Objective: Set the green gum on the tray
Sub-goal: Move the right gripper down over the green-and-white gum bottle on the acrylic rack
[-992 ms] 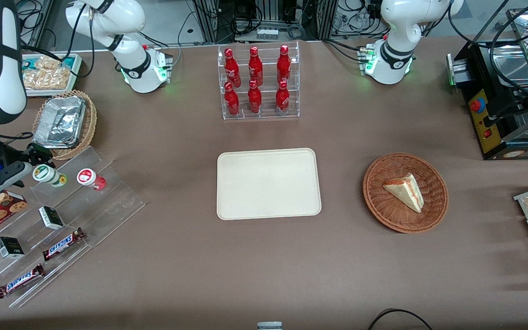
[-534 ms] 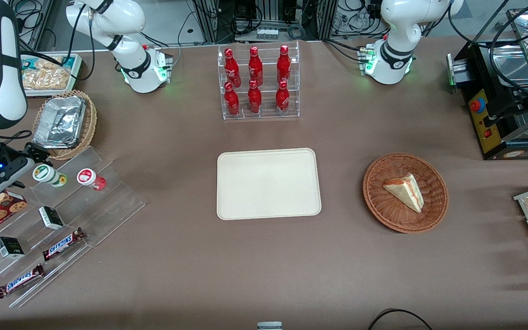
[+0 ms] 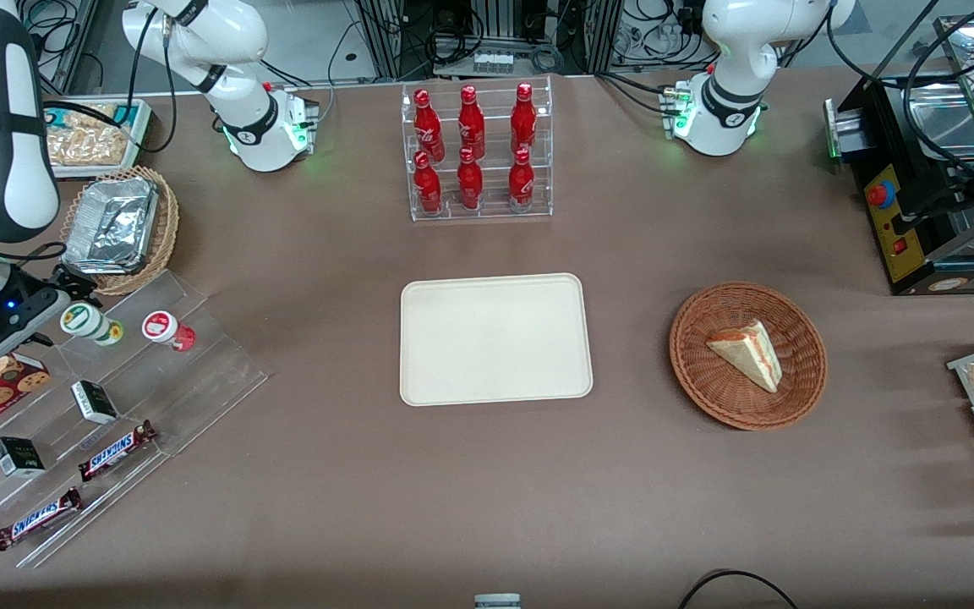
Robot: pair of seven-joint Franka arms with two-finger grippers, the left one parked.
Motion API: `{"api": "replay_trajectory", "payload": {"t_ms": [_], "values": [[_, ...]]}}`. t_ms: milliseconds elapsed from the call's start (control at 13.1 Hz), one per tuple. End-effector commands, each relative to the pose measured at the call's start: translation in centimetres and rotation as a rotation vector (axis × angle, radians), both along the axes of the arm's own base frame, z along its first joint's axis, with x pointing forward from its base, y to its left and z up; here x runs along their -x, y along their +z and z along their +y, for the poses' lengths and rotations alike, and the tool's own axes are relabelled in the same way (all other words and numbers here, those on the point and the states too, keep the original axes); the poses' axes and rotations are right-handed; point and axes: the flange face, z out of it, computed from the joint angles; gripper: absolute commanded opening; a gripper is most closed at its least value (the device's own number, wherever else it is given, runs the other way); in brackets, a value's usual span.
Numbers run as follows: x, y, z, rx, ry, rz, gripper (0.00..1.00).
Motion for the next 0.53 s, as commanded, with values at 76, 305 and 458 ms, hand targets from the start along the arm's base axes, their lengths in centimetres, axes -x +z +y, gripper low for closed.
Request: {"api": "replay_trajectory", "payload": {"t_ms": [76, 305, 458], "values": [[1.4, -1.7, -0.5, -0.013, 0.007, -0.033, 1.00], [1.9, -2.5, -1.0, -0.014, 0.025, -0.025, 0.56], [1.9, -2.4, -0.9, -0.015, 0.026, -0.024, 0.00]]}}
